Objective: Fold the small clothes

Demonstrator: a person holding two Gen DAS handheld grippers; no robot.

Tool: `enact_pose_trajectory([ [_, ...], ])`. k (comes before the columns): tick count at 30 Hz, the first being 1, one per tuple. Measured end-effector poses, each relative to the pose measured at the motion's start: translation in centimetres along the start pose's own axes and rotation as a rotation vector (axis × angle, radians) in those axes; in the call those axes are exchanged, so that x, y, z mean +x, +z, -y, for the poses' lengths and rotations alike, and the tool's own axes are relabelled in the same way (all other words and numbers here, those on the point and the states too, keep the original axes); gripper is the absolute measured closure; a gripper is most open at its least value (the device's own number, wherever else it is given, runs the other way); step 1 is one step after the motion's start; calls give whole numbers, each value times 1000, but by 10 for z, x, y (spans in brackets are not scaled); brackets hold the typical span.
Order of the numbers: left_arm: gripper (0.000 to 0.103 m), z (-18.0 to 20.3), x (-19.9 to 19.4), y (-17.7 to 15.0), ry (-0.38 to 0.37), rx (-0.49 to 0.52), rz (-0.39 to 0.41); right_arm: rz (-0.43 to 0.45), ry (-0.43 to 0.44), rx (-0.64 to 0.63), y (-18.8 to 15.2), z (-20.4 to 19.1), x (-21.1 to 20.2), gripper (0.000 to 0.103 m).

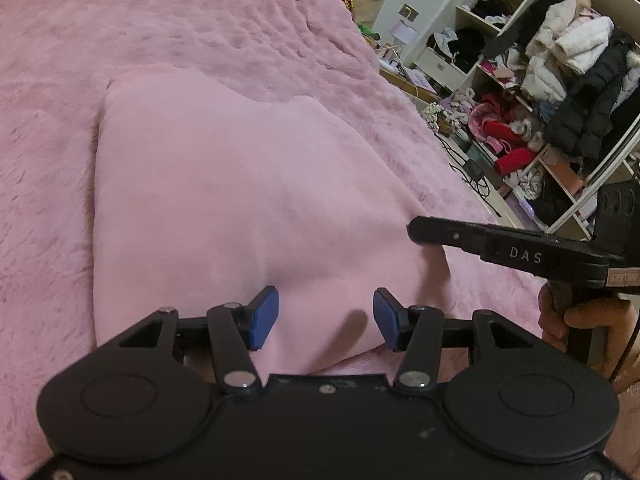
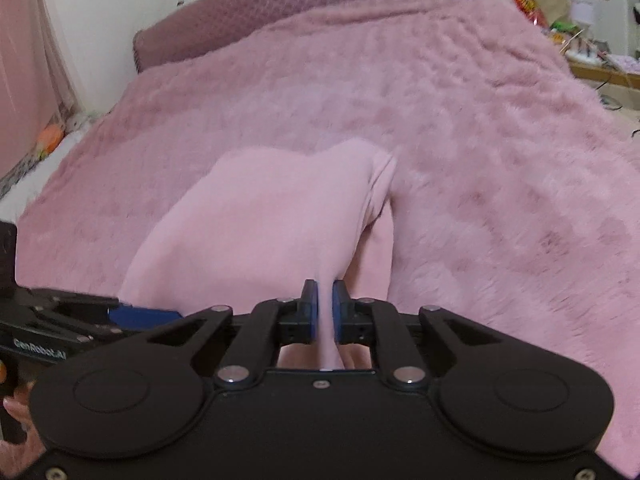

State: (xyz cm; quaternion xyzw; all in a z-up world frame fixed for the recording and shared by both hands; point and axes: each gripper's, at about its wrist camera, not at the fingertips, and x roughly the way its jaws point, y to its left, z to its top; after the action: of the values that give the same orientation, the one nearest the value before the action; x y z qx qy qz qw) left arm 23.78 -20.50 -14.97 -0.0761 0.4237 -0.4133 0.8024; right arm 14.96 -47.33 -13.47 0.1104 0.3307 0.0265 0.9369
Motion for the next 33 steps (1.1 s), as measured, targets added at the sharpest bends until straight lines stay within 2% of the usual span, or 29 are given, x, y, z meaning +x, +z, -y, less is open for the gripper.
enact_pose_trajectory([
  [10, 50, 2, 2, -4, 5, 20, 2, -33, -19, 98, -23, 17, 19, 97],
  [13, 50, 5, -14, 0, -12, 13, 41, -29, -18, 114, -25, 17, 19, 96],
  [16, 50, 3, -39, 6, 5, 24, 113, -30, -7, 101, -21, 15, 13, 91],
  [17, 49, 0, -46, 10, 12, 19, 137, -21, -8, 94, -19, 14, 10, 88],
  [21, 49, -17, -62, 34, 61, -4, 201, 62, -10, 2, -3, -3, -2, 87],
  [23, 49, -26, -60, 49, 66, -31, 205, 110, -10, -44, 8, -11, -1, 87],
  [26, 49, -35, -45, 65, 67, -63, 185, 128, -11, -90, 26, -21, 11, 87],
  [29, 49, -44, -26, 72, 57, -103, 154, 110, -3, -111, 40, -24, 32, 87],
  [33, 49, -50, -7, 78, 70, -106, 145, 73, -55, -121, 48, -18, 61, 87],
])
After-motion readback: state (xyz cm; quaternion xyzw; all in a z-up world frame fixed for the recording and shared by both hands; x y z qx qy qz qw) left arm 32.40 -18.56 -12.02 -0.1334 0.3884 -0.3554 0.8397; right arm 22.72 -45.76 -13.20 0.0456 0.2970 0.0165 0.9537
